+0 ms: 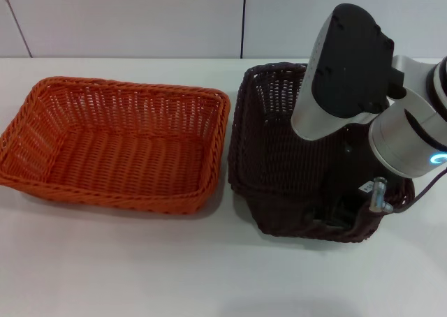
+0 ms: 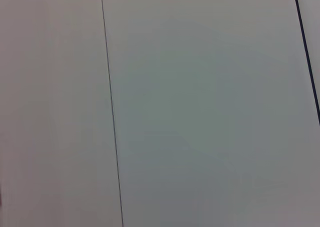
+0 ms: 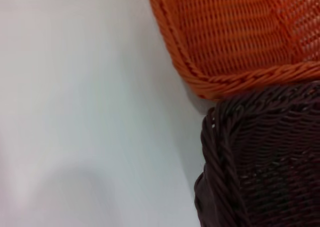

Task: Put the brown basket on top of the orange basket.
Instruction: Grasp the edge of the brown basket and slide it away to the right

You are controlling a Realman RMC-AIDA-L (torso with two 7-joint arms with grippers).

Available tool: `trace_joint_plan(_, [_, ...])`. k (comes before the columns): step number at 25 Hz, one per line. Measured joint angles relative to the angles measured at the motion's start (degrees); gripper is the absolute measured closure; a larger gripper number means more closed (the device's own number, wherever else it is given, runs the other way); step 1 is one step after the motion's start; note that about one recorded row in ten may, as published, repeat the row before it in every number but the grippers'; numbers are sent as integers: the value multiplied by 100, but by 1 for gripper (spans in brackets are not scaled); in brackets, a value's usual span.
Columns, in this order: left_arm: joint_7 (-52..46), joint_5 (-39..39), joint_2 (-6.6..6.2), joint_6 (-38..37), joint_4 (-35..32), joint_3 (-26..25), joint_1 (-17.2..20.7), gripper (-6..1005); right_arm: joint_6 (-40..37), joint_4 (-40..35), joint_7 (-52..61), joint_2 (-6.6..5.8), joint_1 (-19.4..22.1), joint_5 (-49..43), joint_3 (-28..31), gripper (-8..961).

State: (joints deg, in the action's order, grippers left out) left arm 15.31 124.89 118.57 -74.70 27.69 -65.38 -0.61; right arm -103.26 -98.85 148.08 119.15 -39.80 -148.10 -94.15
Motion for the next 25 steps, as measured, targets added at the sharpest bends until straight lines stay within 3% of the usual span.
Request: trace_joint_plan(25, [-11,-31,9,-133,-90,149,5,216,-389,-1234,461,-5,-2,-793,-196,764])
